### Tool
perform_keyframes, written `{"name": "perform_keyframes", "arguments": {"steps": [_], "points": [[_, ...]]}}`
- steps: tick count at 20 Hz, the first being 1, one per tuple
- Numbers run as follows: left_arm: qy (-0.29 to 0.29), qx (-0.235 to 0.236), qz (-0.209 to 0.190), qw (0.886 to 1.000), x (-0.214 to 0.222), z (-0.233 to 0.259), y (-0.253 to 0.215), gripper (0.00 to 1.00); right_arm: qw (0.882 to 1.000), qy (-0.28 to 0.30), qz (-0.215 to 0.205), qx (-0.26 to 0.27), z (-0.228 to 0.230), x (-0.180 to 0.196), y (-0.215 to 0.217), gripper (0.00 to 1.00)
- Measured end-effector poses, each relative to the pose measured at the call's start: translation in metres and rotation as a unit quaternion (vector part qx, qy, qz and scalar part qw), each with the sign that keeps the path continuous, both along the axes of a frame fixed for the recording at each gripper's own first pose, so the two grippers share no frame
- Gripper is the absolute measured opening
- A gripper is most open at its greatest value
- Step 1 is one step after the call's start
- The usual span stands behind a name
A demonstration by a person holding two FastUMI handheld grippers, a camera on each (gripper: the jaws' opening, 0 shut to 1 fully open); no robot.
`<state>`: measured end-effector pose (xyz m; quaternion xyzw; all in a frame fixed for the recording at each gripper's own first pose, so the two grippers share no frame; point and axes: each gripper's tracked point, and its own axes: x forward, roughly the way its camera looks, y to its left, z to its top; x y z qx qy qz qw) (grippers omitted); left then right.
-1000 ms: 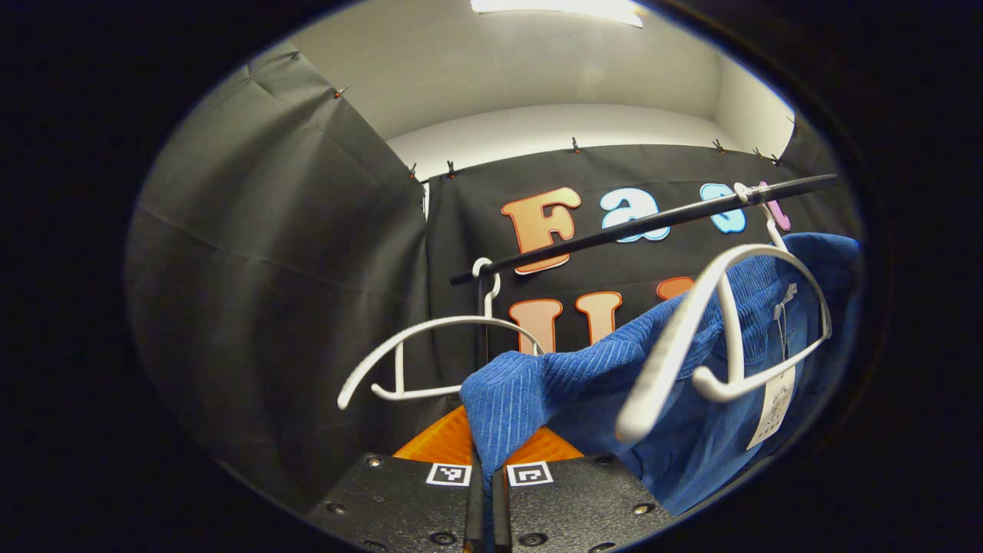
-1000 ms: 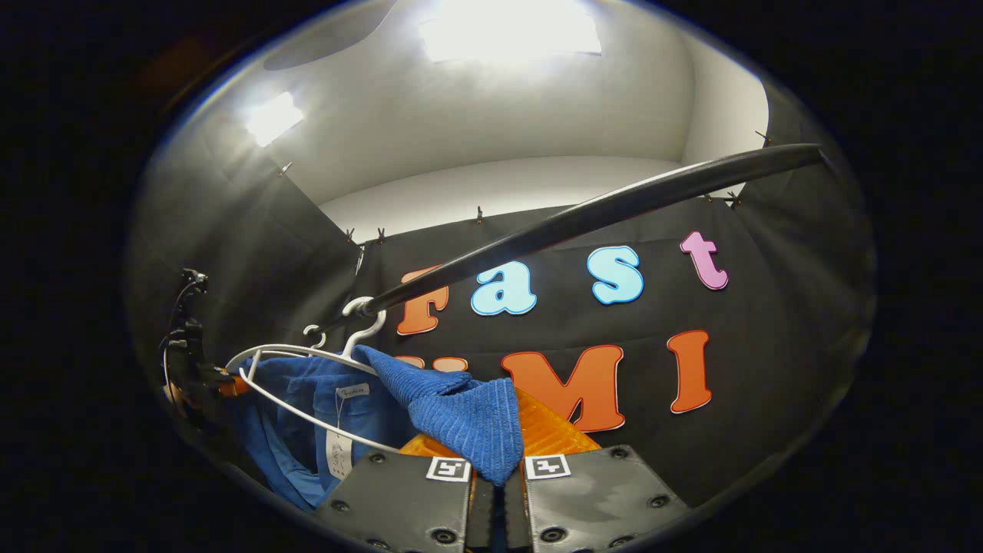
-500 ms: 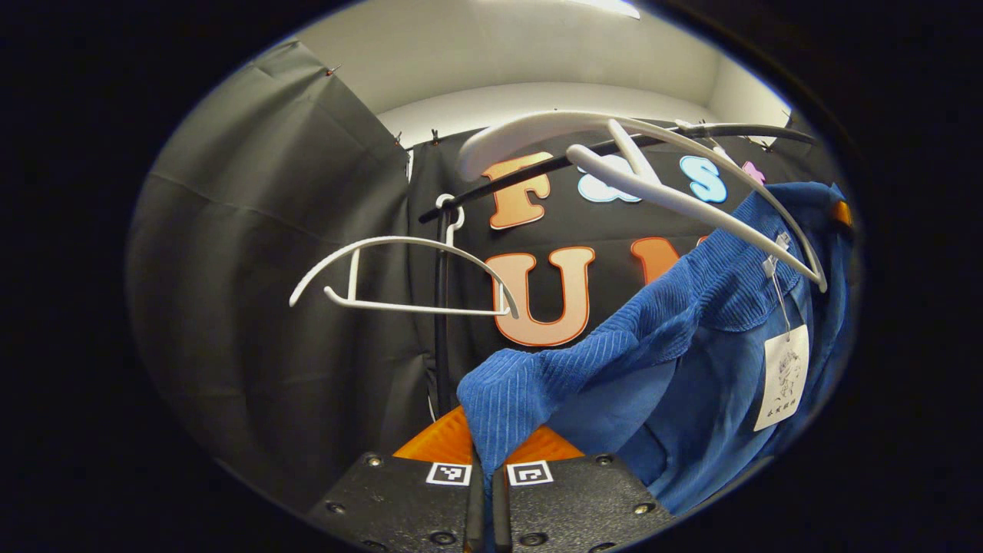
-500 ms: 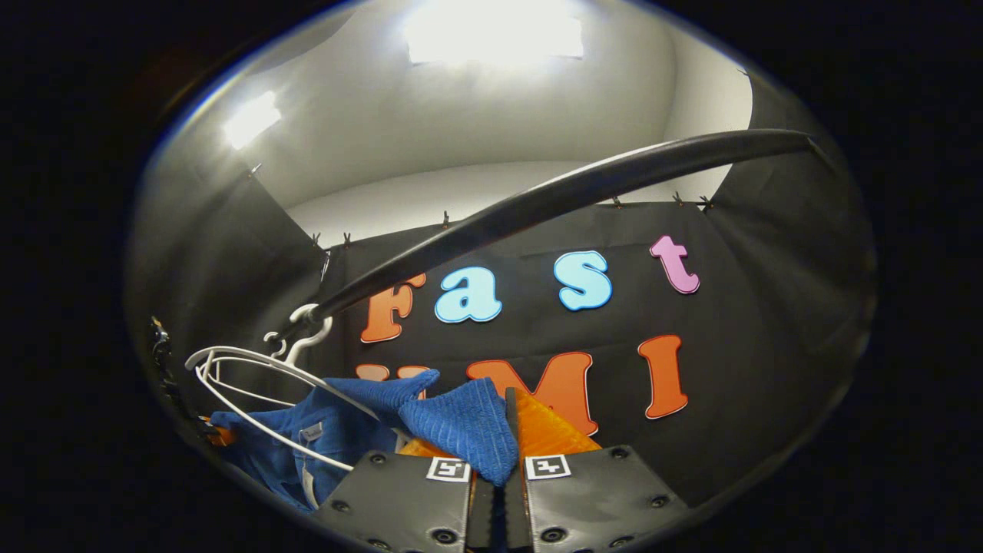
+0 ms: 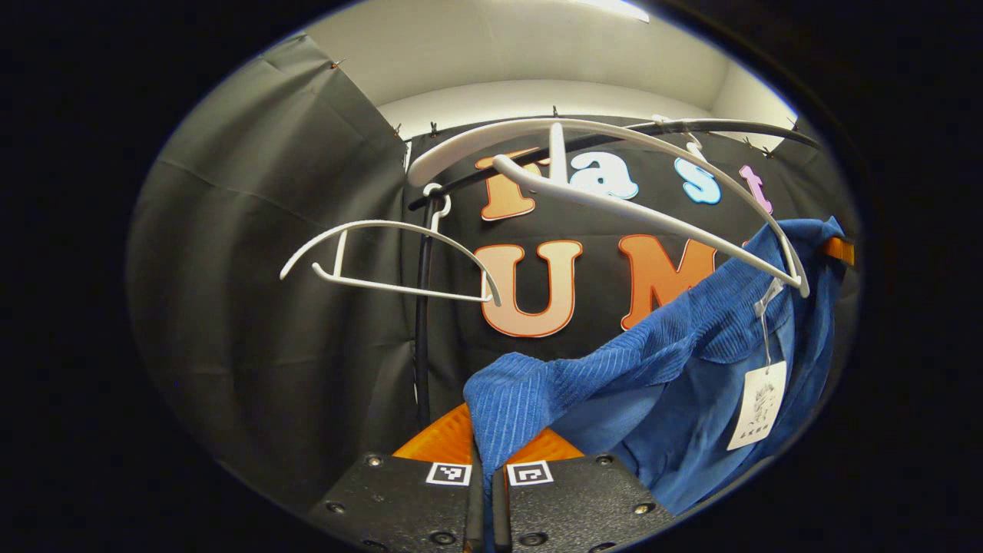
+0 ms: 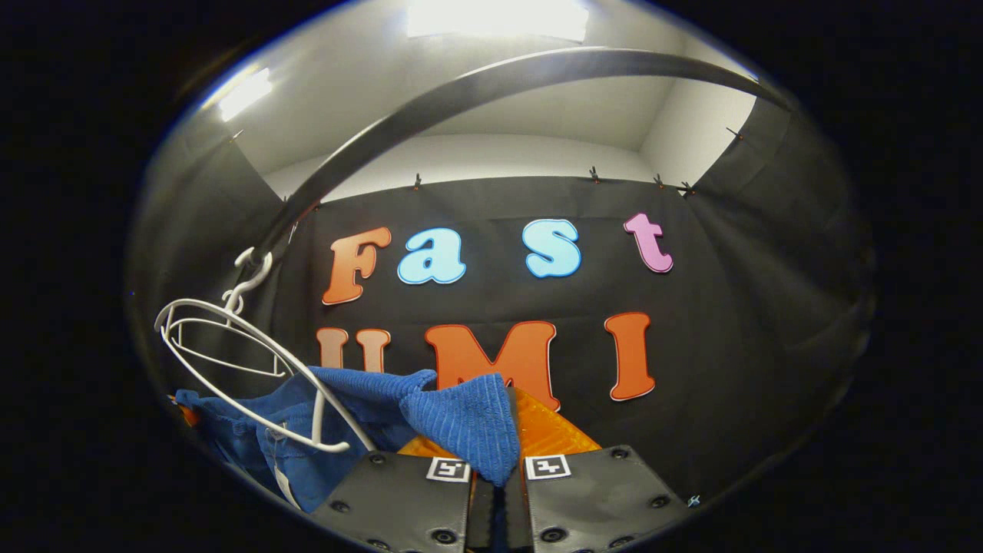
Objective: Grasp the clothes on the hanger with both hands and then place them into the laundry hamper below.
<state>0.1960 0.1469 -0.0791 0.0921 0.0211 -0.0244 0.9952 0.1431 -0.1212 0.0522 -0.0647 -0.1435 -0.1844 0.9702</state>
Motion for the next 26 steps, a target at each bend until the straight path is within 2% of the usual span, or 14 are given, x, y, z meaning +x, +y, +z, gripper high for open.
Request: {"name": "perform_keyframes", "arguments": {"steps": [6,12,13,16,20,23,26], "points": [[0.012,0.008,-0.018,1.0,-0.008,-0.008,-0.021,0.06,0.999,0.026,-0.026,-0.015,-0.018,-0.012,-0.017,0.19],[0.019,0.006,-0.035,0.999,-0.022,-0.009,-0.043,0.04,0.999,0.038,-0.017,-0.02,-0.024,-0.021,-0.008,0.19],[0.021,0.001,-0.041,0.999,-0.026,-0.009,-0.047,0.04,0.999,0.045,-0.01,-0.018,-0.029,-0.021,-0.004,0.12],[0.036,-0.014,-0.069,0.997,-0.039,-0.016,-0.07,0.04,0.996,0.066,0.057,-0.006,-0.054,-0.02,0.028,0.12],[0.057,-0.024,-0.096,0.994,-0.052,-0.031,-0.098,0.04,0.988,0.113,0.099,0.024,-0.096,-0.017,0.055,0.12],[0.082,-0.044,-0.112,0.989,-0.062,-0.051,-0.117,0.04,0.979,0.149,0.135,0.037,-0.124,-0.013,0.081,0.12],[0.12,-0.075,-0.128,0.982,-0.069,-0.076,-0.138,0.04,0.964,0.196,0.173,0.052,-0.159,-0.007,0.108,0.12]]}}
